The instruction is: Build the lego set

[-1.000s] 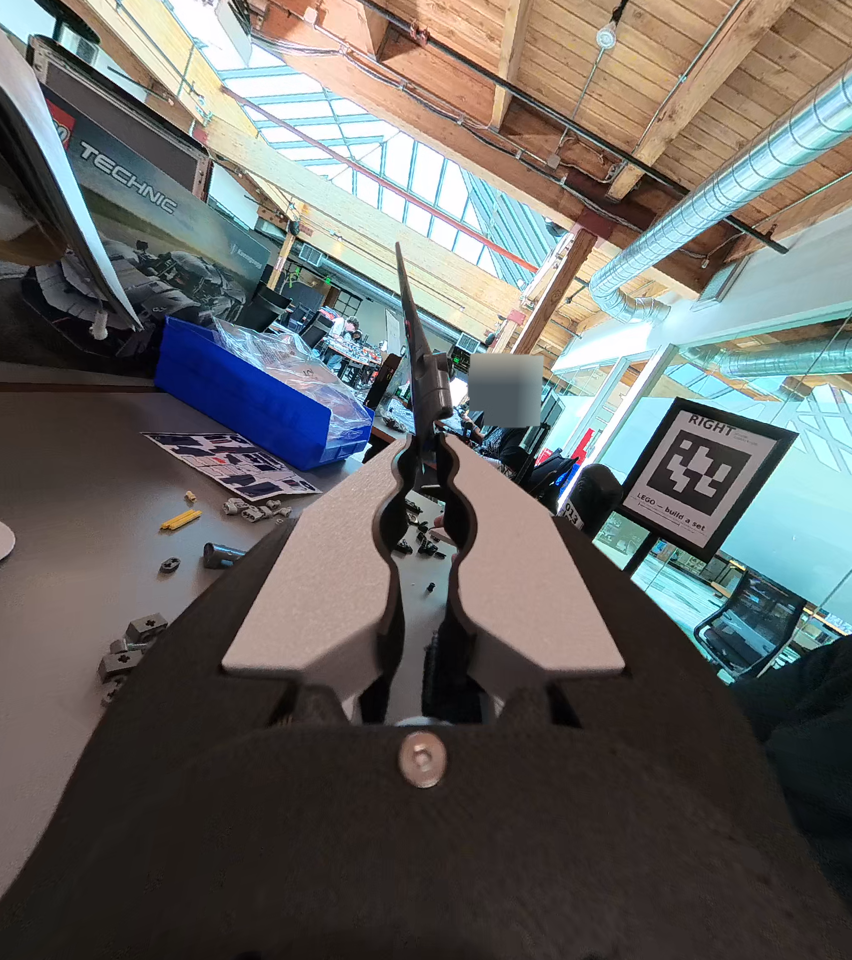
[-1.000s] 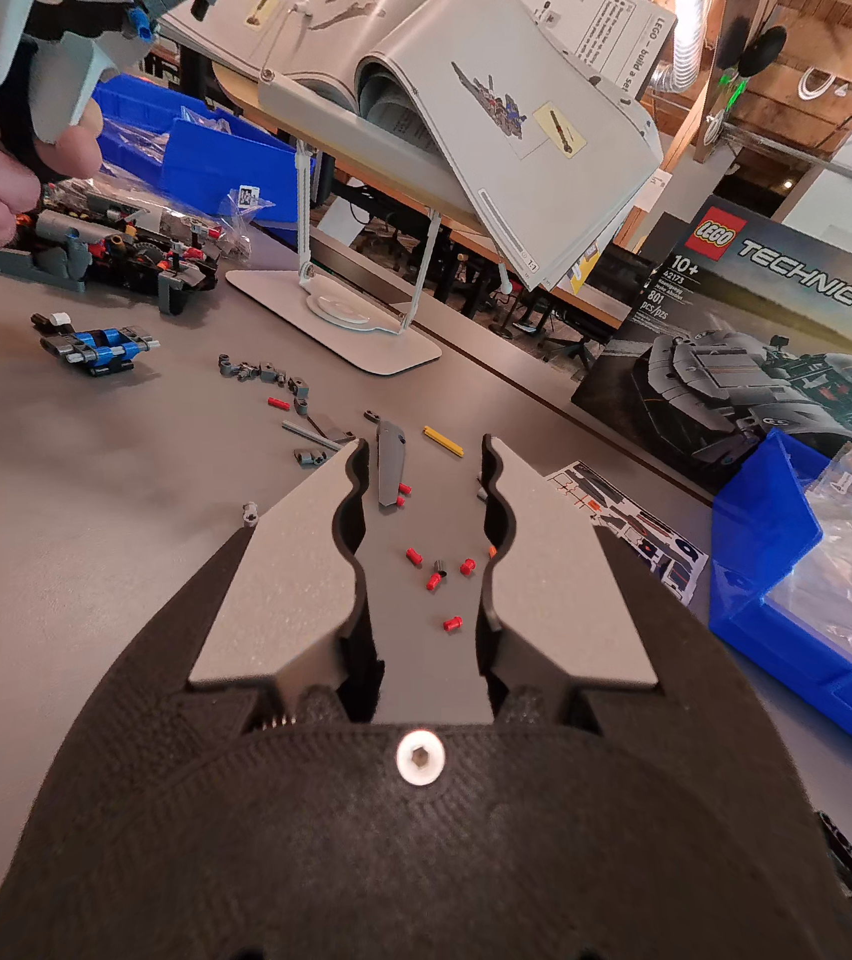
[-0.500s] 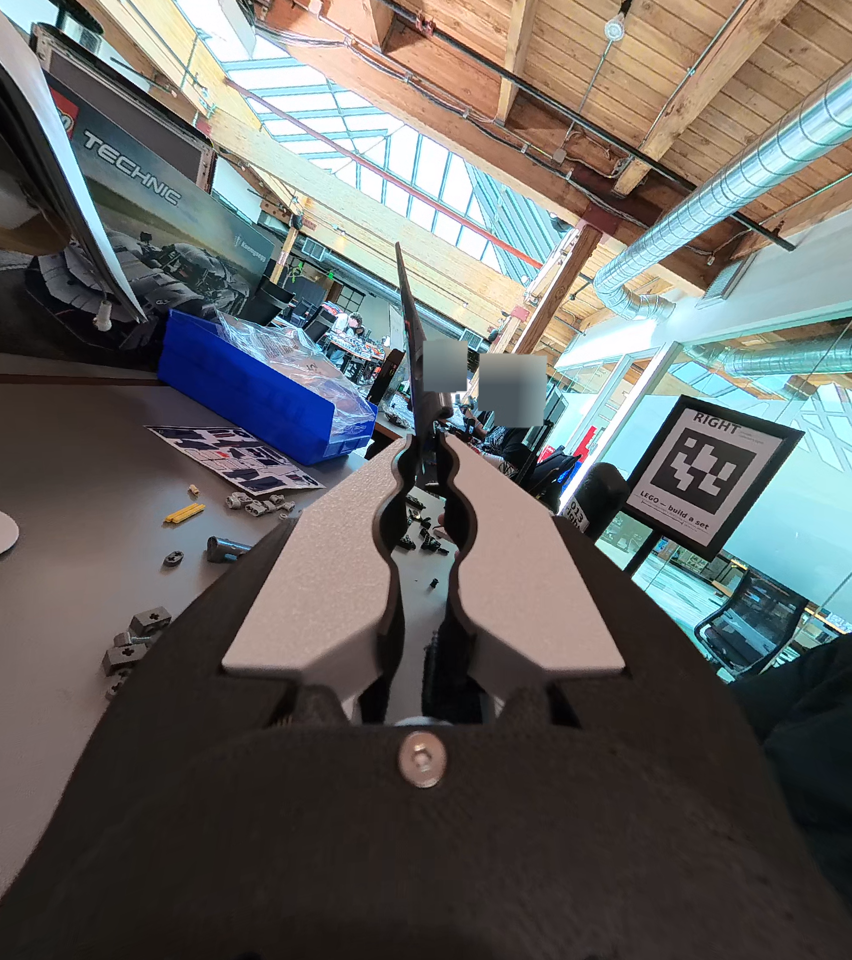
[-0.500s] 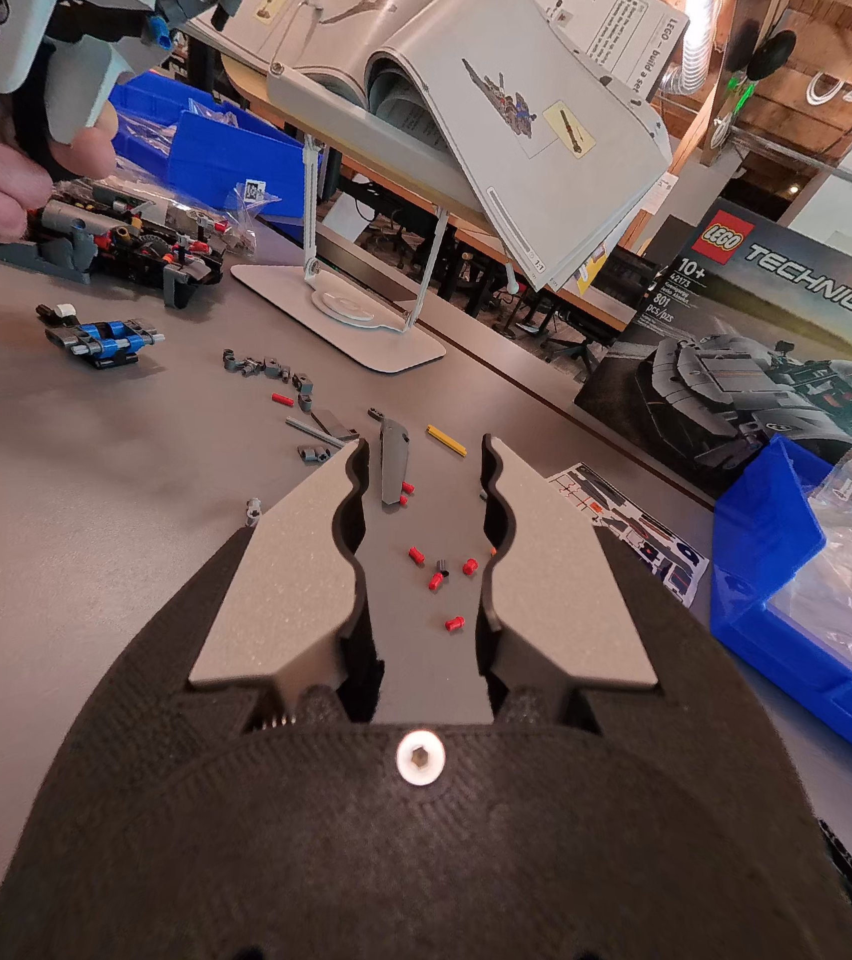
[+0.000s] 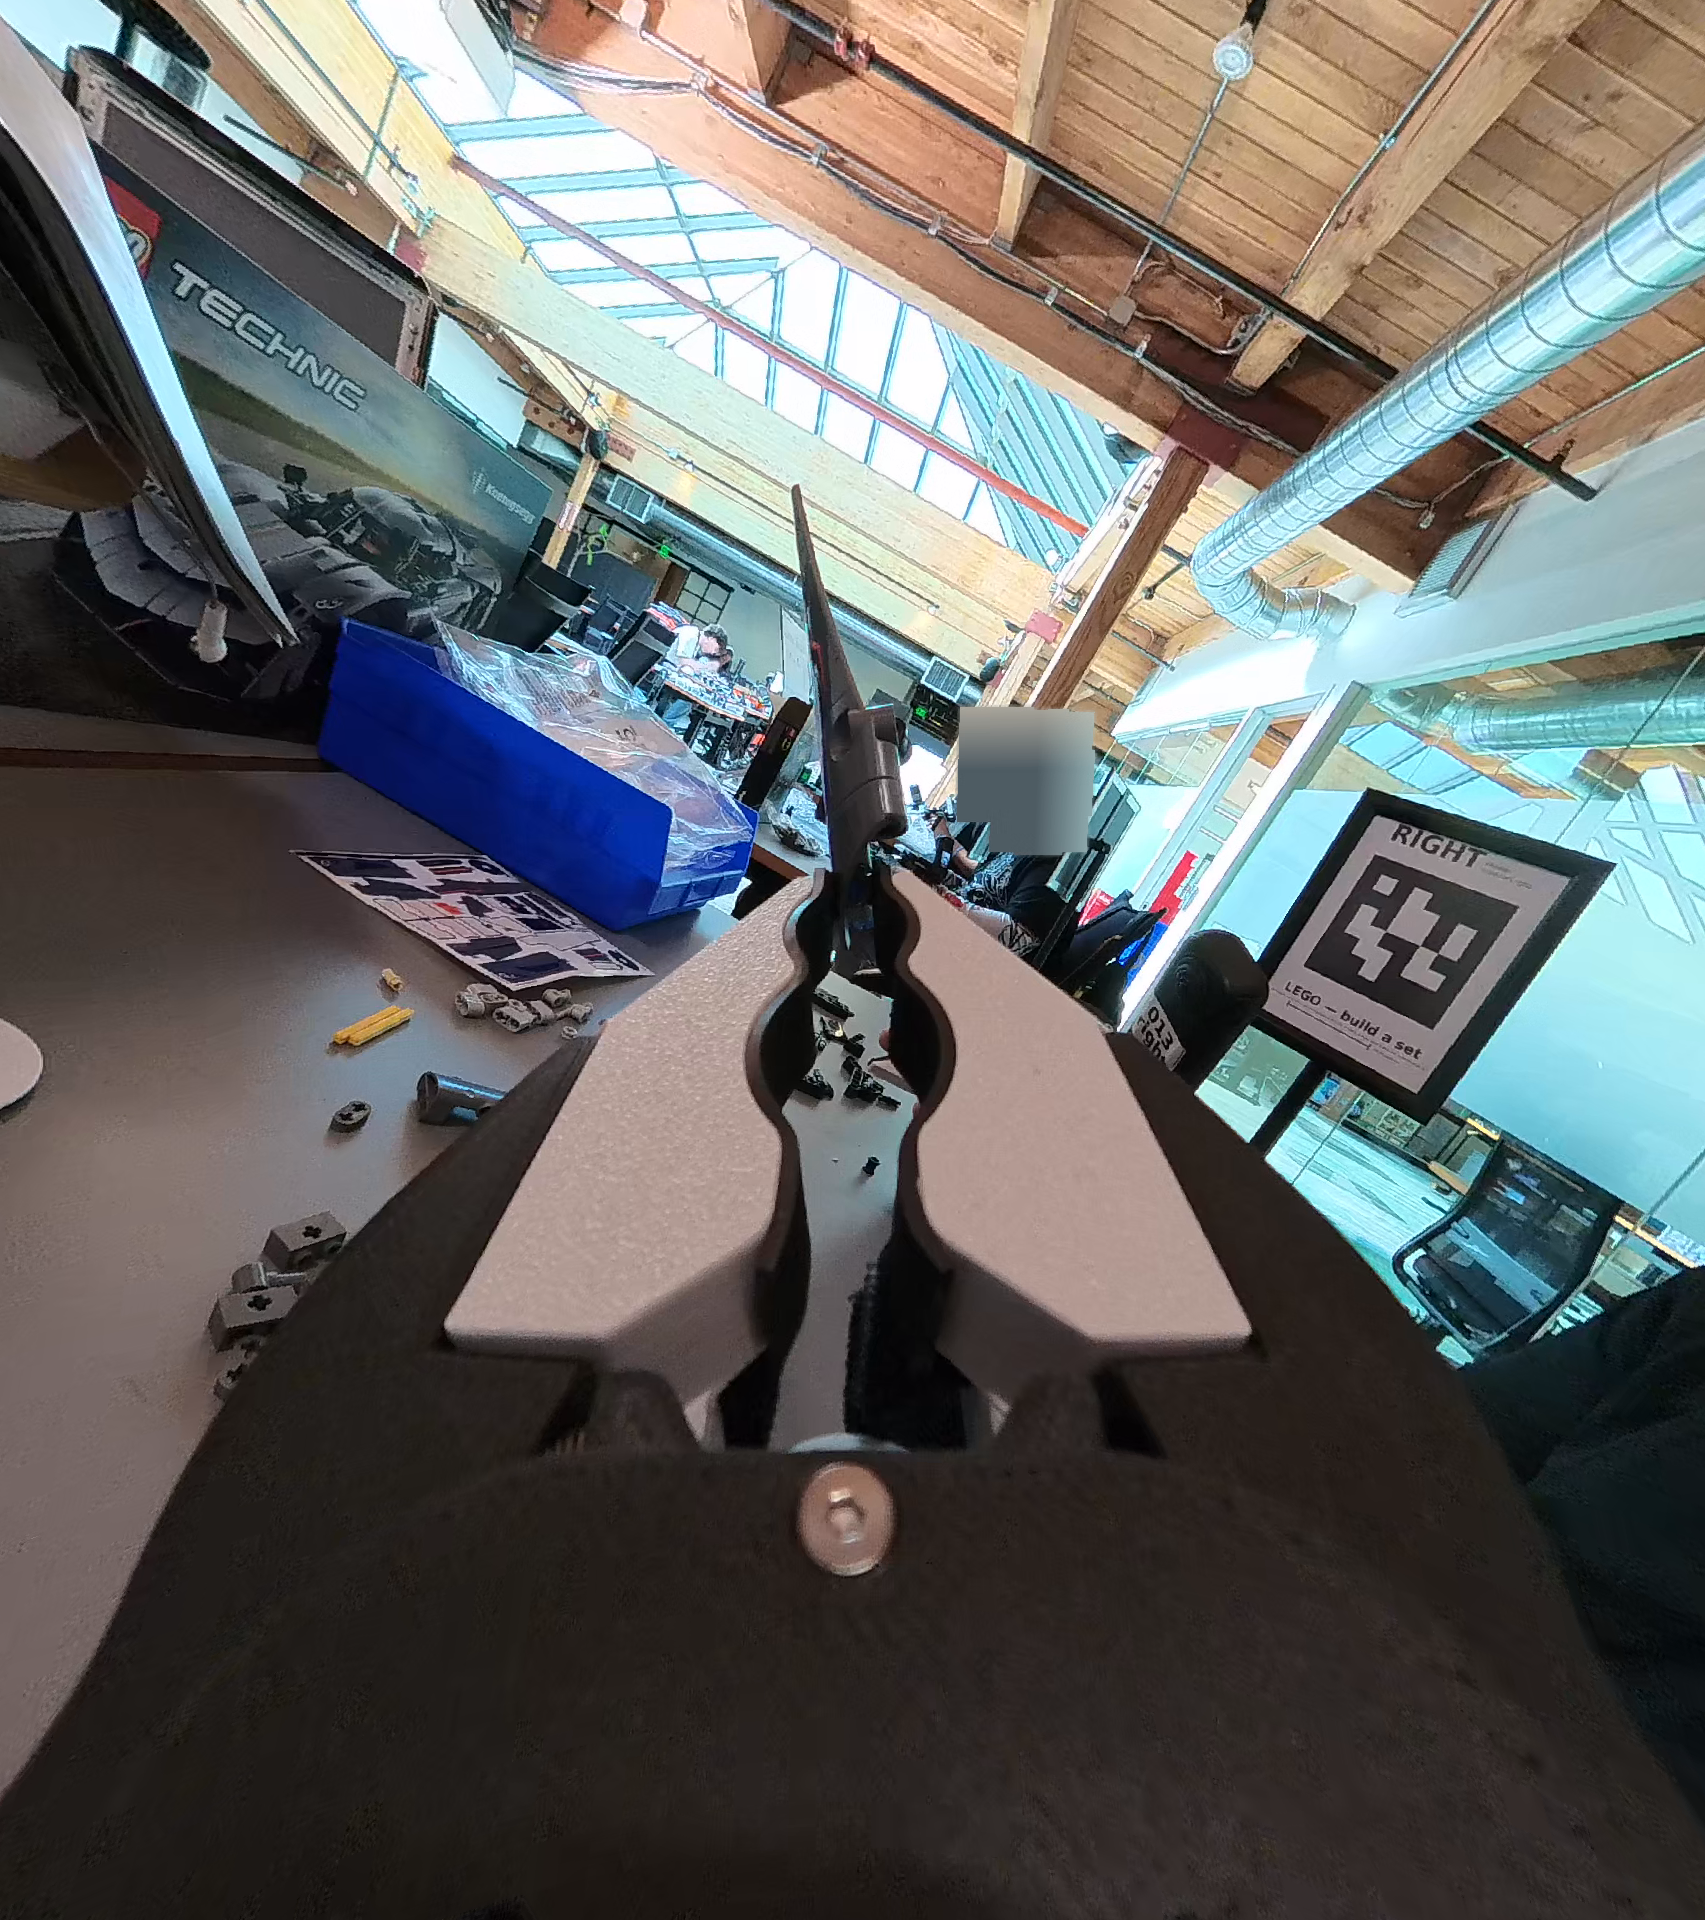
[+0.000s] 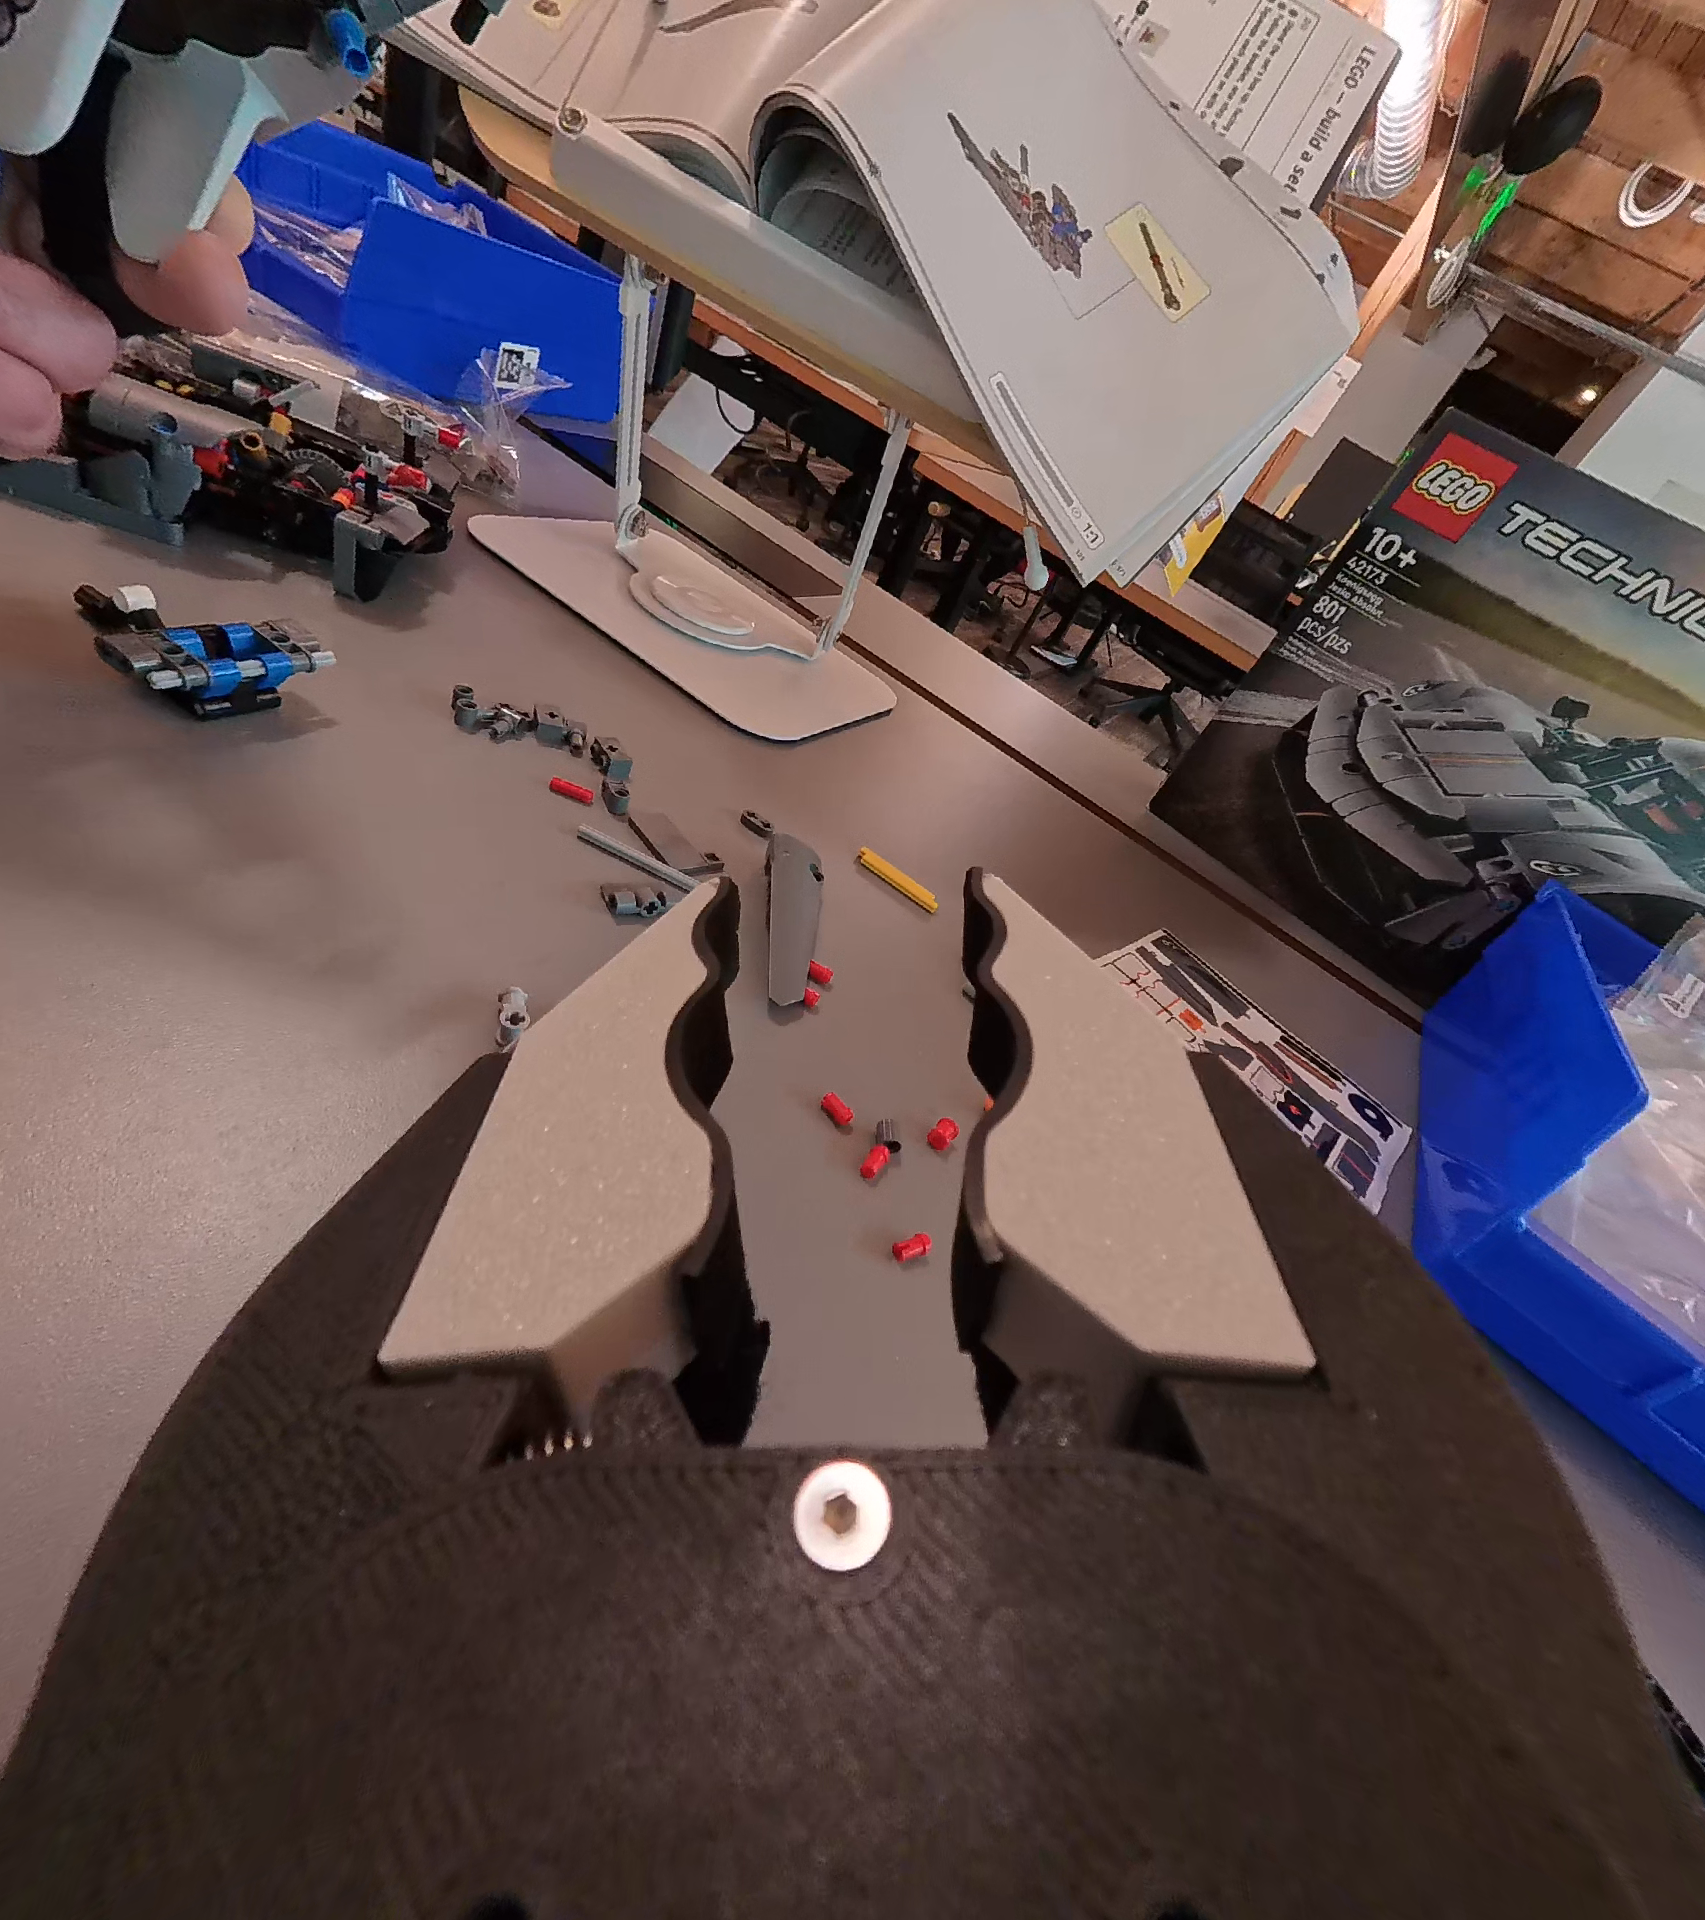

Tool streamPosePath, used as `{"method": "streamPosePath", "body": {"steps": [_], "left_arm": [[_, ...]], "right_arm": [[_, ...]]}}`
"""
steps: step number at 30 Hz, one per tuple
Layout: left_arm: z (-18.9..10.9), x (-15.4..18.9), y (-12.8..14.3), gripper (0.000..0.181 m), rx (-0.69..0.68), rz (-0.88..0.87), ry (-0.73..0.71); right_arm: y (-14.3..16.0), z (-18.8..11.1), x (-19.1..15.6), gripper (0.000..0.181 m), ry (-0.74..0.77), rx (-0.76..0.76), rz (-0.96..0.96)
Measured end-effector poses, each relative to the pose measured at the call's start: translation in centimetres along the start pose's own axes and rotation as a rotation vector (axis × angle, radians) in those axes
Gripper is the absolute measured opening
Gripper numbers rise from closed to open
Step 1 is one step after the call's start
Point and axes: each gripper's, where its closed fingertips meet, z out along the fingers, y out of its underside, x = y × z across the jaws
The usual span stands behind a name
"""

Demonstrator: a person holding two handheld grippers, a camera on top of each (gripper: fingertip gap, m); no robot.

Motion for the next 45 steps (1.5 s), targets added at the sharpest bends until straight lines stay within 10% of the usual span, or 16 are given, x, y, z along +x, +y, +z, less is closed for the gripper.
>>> {"method": "streamPosePath", "body": {"steps": [31, 45], "left_arm": [[-0.1, 0.0, -0.1, 0.004, 0.001, 0.006, -0.003], [-3.8, 0.0, -5.5, 0.004, 0.148, 0.030, -0.064]], "right_arm": [[0.0, -0.1, -0.1, 0.041, 0.004, -0.005, -0.018], [0.2, -0.2, 0.0, 0.040, -0.006, -0.003, -0.004]]}}
